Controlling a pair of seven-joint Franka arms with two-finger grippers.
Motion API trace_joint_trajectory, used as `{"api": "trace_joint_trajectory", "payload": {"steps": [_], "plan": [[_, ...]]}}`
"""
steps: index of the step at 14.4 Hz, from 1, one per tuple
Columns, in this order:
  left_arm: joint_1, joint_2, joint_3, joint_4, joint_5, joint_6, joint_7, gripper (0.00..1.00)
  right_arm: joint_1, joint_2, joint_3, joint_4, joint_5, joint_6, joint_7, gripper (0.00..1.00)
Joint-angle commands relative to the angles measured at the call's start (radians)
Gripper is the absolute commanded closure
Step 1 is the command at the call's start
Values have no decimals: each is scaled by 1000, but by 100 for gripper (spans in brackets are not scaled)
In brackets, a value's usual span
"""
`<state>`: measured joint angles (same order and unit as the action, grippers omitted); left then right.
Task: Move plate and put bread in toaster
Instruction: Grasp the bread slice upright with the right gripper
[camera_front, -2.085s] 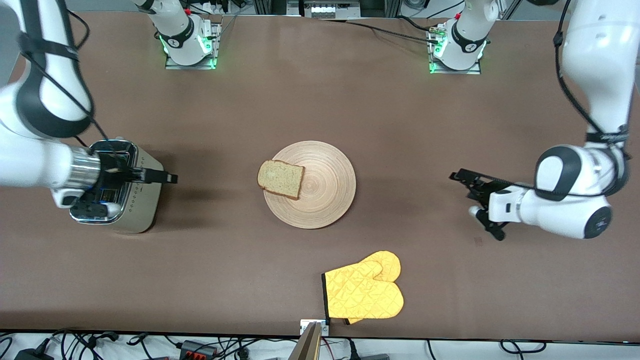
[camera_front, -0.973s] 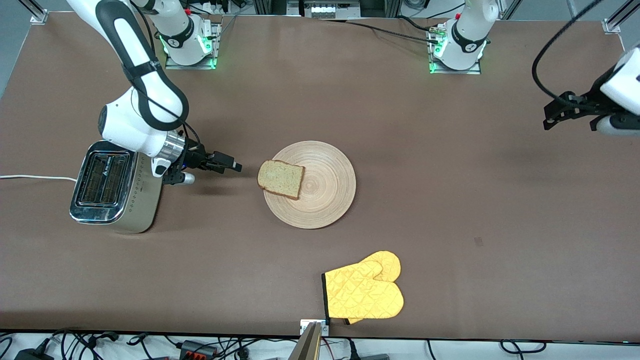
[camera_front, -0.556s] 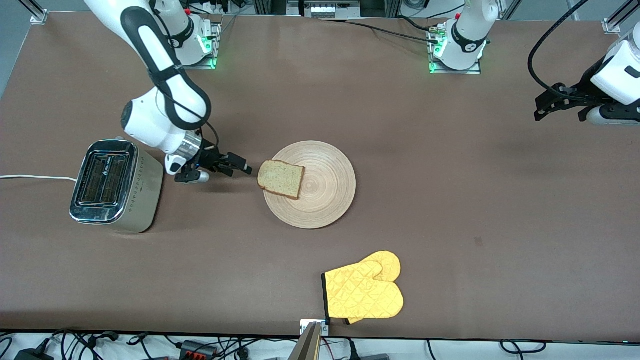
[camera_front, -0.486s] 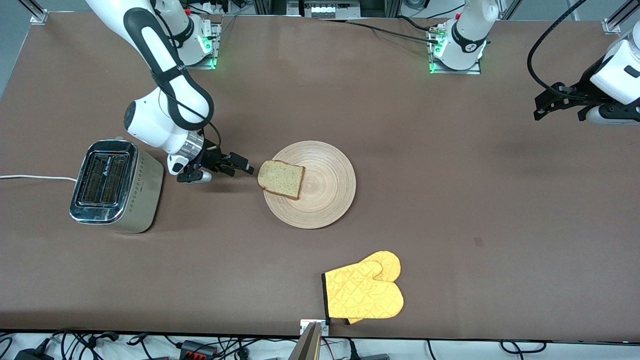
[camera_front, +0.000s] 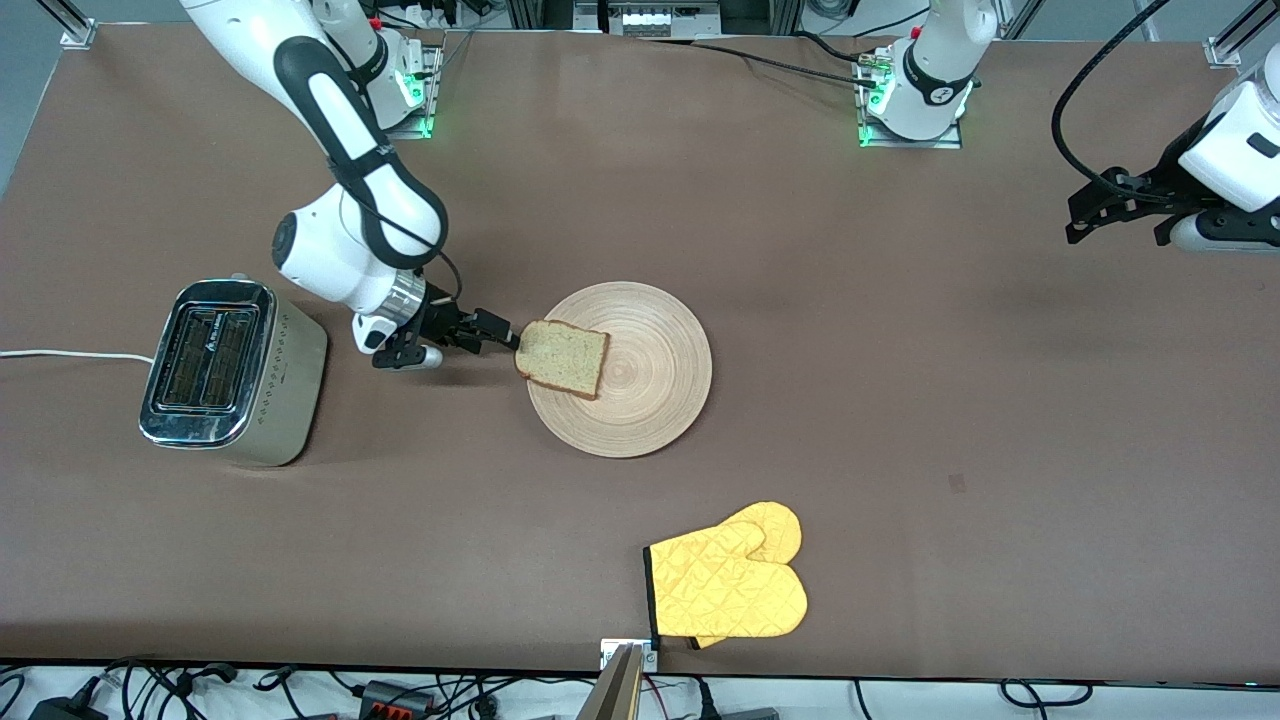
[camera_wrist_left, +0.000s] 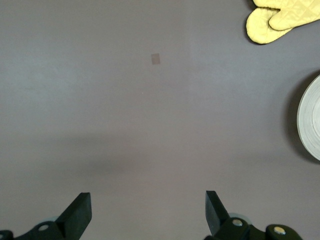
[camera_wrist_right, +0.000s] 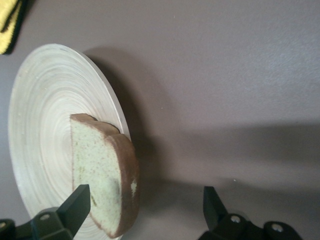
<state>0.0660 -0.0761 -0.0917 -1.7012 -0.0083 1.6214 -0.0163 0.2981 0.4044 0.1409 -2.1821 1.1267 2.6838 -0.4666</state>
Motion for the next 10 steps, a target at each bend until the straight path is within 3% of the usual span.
{"api": "trace_joint_trajectory", "payload": {"steps": [1,3,6,10], "plan": [[-9,39,6,63,-2,-17,-11,0,19,28,-1,27,30,33,-21,0],[-14,41,4,64,-1,-17,-11,0,23,33,-1,27,33,33,-20,11],[-18,41,-2,64,-1,-18,-13,0,42,40,-1,39,126,30,-23,16],[-18,41,-2,64,-1,-20,-13,0,50,42,-1,47,165,30,-20,22]]}}
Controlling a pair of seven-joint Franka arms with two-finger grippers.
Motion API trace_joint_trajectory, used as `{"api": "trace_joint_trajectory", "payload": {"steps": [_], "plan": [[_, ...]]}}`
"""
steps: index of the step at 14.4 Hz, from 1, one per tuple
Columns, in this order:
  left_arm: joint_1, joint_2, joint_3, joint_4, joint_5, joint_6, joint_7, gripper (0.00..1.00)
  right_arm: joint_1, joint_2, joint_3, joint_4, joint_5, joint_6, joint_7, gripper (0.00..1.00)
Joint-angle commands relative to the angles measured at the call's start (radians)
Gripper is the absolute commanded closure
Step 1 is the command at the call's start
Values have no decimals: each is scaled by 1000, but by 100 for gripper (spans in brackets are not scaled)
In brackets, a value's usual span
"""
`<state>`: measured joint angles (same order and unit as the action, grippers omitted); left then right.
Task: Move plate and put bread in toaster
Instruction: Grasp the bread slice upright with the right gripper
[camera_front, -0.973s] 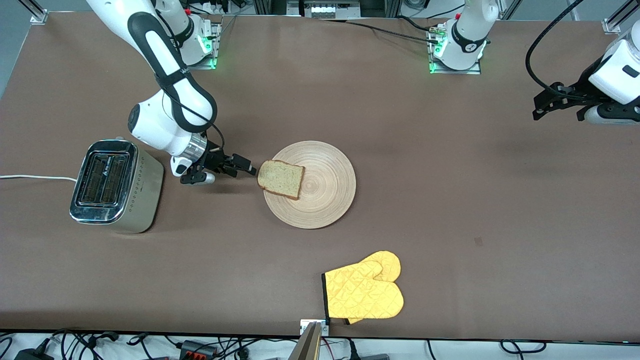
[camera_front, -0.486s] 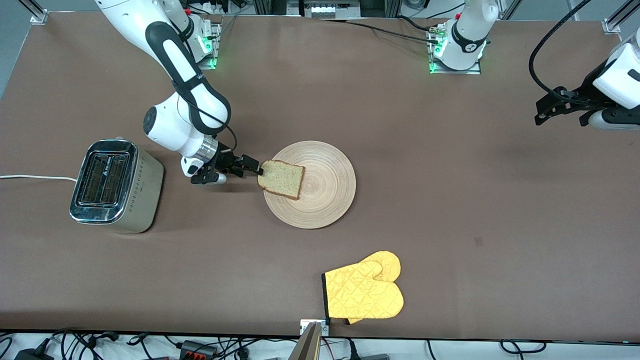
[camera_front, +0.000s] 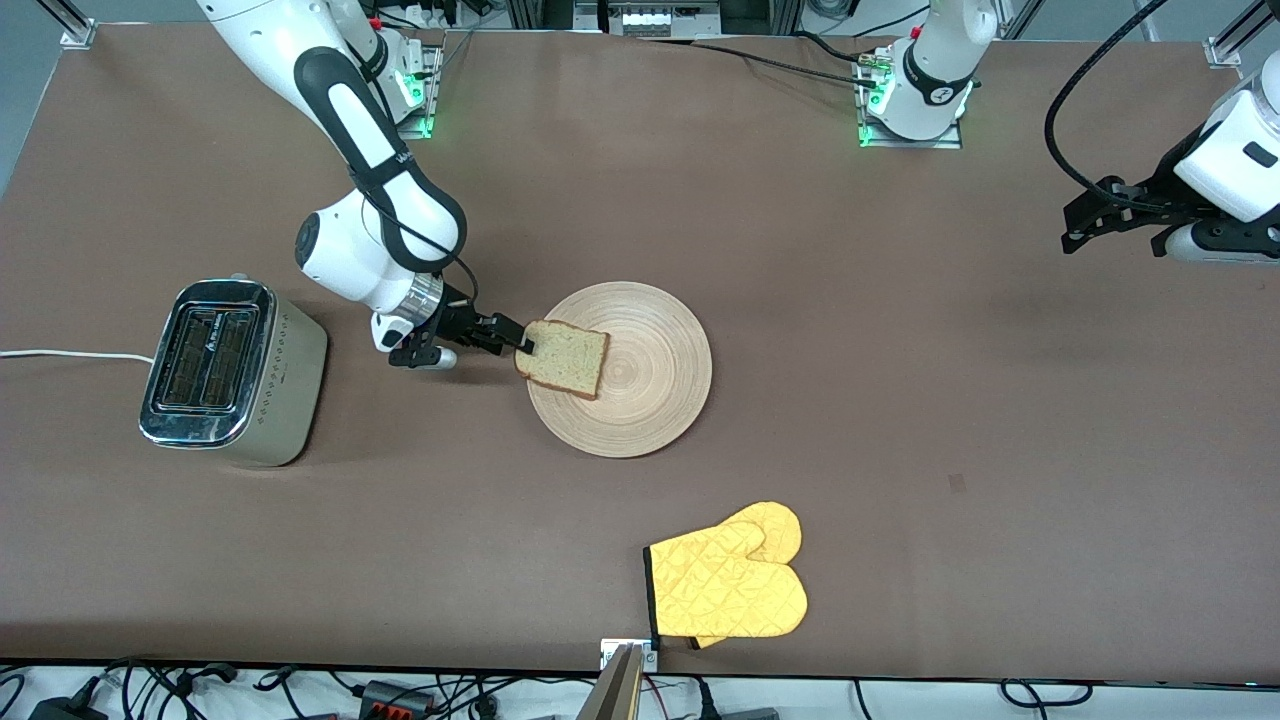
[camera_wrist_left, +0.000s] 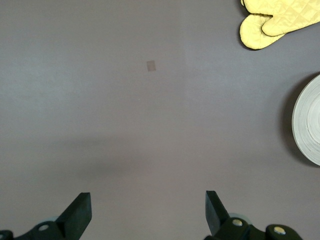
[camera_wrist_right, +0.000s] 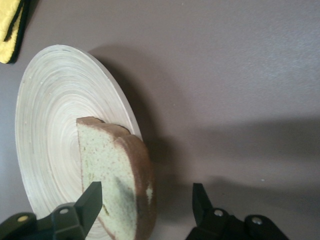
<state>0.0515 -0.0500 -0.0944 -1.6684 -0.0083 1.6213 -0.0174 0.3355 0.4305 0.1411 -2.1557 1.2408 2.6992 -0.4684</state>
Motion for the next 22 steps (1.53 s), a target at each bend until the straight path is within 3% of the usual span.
{"api": "trace_joint_trajectory", "payload": {"steps": [1,4,7,10,13,14,20,22], "plan": [[-4,15,2,32,-2,-20,-12,0,23,16,-1,23,65,14,-19,22],[-2,15,2,32,-4,-23,-12,0,30,16,-1,23,74,17,-21,37],[-2,15,2,32,-4,-23,-12,0,43,24,-3,23,123,19,-22,43],[-2,15,2,32,-6,-24,-12,0,42,24,-3,25,128,19,-21,62],[-2,15,2,32,-6,-24,-12,0,40,20,-3,39,128,19,-18,95],[-2,15,2,32,-6,-24,-12,0,39,20,-5,45,128,19,-12,100],[-4,13,2,32,-7,-24,-12,0,31,8,-14,69,114,17,-16,100],[-4,15,1,32,-7,-24,-12,0,31,-13,-60,89,62,2,-15,100]]}}
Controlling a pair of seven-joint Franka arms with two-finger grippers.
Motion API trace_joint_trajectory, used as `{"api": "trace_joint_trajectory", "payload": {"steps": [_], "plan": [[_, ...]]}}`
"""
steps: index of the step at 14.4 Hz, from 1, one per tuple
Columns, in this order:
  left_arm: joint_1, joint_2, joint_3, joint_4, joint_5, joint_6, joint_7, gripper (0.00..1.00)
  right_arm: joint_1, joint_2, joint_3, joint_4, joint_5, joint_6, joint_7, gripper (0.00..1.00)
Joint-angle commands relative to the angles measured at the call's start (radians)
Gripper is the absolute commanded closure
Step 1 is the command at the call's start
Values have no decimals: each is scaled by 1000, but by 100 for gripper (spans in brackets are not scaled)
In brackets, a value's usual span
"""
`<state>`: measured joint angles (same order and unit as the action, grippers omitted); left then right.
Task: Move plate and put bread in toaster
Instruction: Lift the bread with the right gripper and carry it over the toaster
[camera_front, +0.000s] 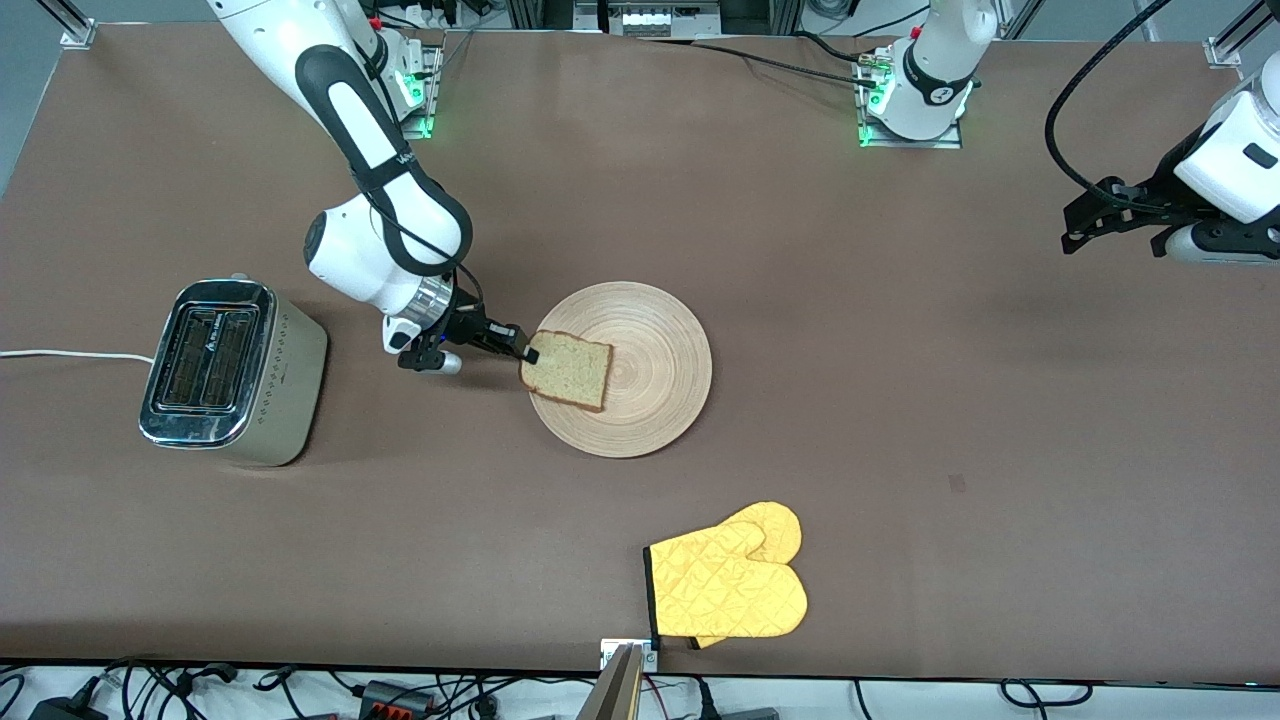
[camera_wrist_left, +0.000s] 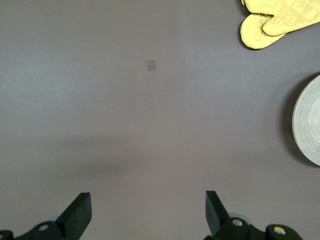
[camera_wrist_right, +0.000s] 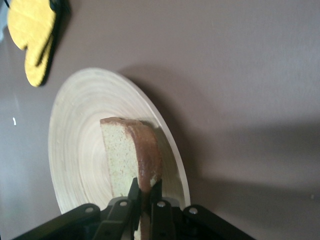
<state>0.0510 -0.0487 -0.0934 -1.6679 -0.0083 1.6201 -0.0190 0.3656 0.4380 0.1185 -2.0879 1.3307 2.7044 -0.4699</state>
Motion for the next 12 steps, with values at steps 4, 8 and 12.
{"api": "trace_joint_trajectory", "payload": {"steps": [4,8,12], "plan": [[-3,13,0,31,-7,-23,-12,0,3,-35,-166,118,-227,-194,89,100],[-3,13,0,31,-7,-23,-10,0,-17,-21,-259,375,-624,-545,409,100],[-3,13,1,31,-7,-25,-10,0,-42,24,-296,688,-1011,-982,550,100]]}}
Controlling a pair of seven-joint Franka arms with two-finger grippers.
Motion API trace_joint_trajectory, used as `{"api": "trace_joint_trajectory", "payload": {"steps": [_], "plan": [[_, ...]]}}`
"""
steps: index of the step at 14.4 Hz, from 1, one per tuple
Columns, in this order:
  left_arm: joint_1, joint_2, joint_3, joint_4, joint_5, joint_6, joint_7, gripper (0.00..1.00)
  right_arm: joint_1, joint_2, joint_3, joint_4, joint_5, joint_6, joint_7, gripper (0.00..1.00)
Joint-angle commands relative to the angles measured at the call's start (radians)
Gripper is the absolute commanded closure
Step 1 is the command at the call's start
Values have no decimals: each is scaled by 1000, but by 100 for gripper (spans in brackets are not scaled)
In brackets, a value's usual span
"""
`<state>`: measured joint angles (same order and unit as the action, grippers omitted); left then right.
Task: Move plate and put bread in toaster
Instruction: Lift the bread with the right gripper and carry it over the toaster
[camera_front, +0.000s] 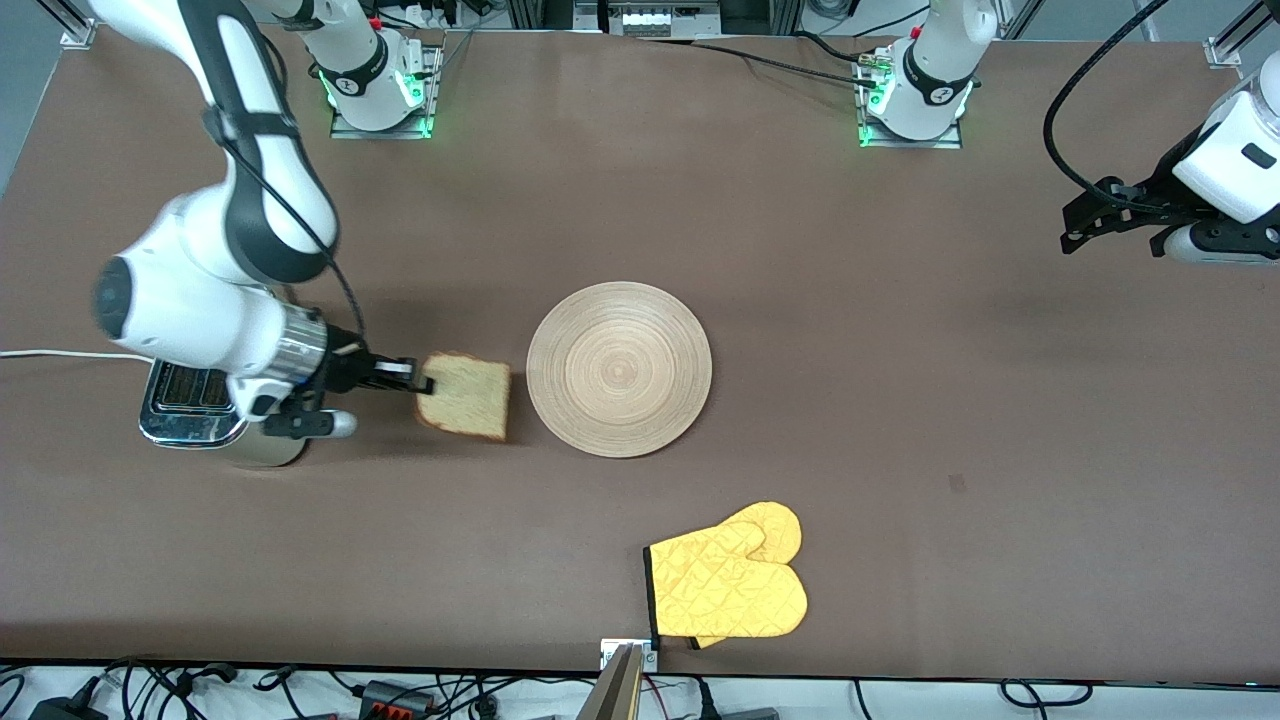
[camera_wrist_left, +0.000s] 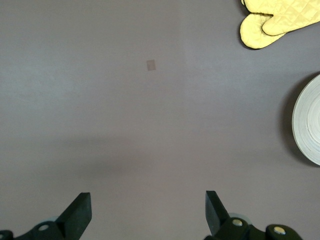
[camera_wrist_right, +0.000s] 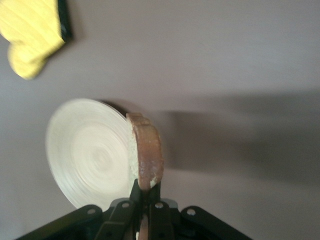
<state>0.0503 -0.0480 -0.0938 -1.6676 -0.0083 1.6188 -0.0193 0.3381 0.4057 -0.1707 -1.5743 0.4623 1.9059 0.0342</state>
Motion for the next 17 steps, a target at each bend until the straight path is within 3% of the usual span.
{"api": "trace_joint_trajectory", "payload": {"steps": [1,3,6,10,14,17], "plan": [[-3,13,0,31,-7,-22,-11,0,-18,62,-7,241,-250,-261,41,100],[-3,13,0,31,-7,-23,-11,0,-13,62,-6,330,-419,-397,38,100],[-3,13,2,29,-7,-23,-10,0,-33,62,-12,436,-568,-536,-18,100],[-1,13,2,29,-2,-40,-10,0,-31,67,-3,454,-865,-567,-164,100],[-1,11,2,31,-2,-45,-10,0,-42,139,-9,456,-942,-558,-198,100],[-1,11,2,31,-1,-43,-10,0,-53,169,-10,453,-950,-556,-197,100]]}}
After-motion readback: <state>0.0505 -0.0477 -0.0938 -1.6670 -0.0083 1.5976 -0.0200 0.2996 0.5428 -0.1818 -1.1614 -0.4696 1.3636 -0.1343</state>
